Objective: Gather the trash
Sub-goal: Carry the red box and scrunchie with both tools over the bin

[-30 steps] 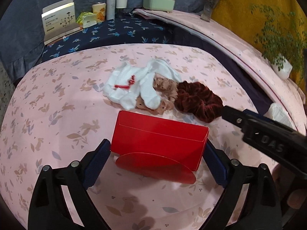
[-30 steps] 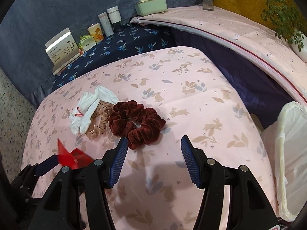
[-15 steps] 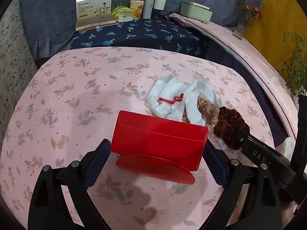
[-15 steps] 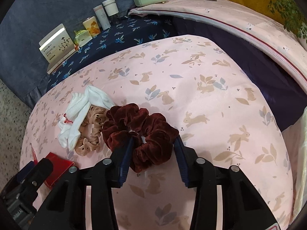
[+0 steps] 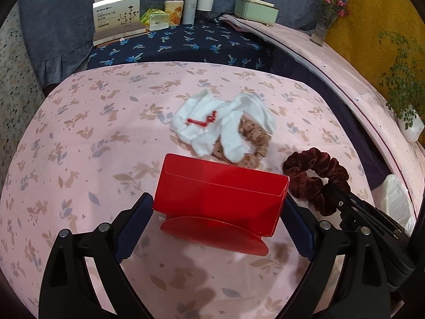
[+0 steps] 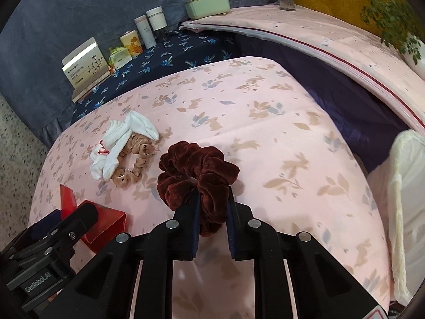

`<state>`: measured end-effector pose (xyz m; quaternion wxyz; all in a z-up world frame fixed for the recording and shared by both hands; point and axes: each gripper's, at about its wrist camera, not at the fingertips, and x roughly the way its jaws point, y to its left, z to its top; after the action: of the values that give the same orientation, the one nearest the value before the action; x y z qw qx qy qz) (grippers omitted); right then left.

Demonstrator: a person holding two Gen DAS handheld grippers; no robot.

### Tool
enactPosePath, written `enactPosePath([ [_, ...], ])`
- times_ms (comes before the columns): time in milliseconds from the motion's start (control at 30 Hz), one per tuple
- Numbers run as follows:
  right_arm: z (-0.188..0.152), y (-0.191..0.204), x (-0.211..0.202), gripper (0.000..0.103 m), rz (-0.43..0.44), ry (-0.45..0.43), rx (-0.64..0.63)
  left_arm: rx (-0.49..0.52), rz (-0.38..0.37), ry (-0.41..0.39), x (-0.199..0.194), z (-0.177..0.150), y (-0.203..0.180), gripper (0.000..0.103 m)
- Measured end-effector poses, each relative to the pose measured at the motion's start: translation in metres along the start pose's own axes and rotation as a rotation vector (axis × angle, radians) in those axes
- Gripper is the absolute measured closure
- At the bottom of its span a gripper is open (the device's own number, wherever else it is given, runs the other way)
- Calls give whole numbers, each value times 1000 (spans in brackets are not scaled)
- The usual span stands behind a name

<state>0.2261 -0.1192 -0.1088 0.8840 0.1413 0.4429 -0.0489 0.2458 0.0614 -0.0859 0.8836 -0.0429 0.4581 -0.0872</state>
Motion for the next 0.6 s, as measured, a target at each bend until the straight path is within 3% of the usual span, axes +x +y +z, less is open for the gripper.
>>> enactPosePath([
  [600, -34, -85, -95, 87, -34, -98, 128, 156, -80, -34, -49, -34, -105, 15],
])
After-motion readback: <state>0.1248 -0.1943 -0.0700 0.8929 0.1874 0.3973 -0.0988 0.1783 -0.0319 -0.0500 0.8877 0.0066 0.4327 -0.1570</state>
